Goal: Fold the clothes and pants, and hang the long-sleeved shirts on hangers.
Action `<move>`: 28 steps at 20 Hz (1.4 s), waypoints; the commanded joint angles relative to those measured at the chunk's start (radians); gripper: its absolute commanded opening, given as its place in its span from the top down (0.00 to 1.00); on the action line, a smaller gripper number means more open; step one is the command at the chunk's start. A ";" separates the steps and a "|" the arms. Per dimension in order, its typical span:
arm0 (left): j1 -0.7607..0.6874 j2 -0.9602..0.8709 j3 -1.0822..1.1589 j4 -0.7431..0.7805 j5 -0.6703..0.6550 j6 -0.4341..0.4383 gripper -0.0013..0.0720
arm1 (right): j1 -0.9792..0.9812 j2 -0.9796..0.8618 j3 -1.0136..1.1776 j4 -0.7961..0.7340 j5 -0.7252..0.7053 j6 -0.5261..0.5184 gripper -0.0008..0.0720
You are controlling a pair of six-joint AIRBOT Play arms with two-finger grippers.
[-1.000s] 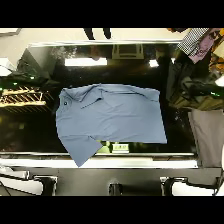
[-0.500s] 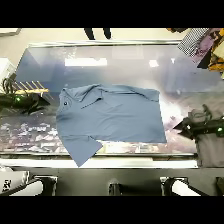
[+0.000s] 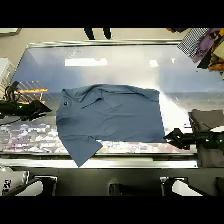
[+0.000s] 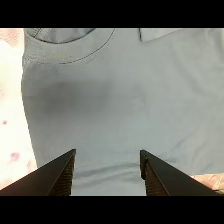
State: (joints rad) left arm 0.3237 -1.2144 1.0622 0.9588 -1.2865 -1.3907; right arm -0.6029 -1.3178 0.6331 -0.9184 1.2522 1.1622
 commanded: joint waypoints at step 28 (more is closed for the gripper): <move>0.125 0.040 -0.526 -0.133 0.156 0.194 0.34 | 0.144 0.124 -0.035 0.108 -0.073 0.035 0.94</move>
State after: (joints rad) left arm 0.5026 -1.1515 0.5583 0.8375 -1.1759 -1.2076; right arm -0.4595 -1.2037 0.5972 -0.8188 1.1748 1.1965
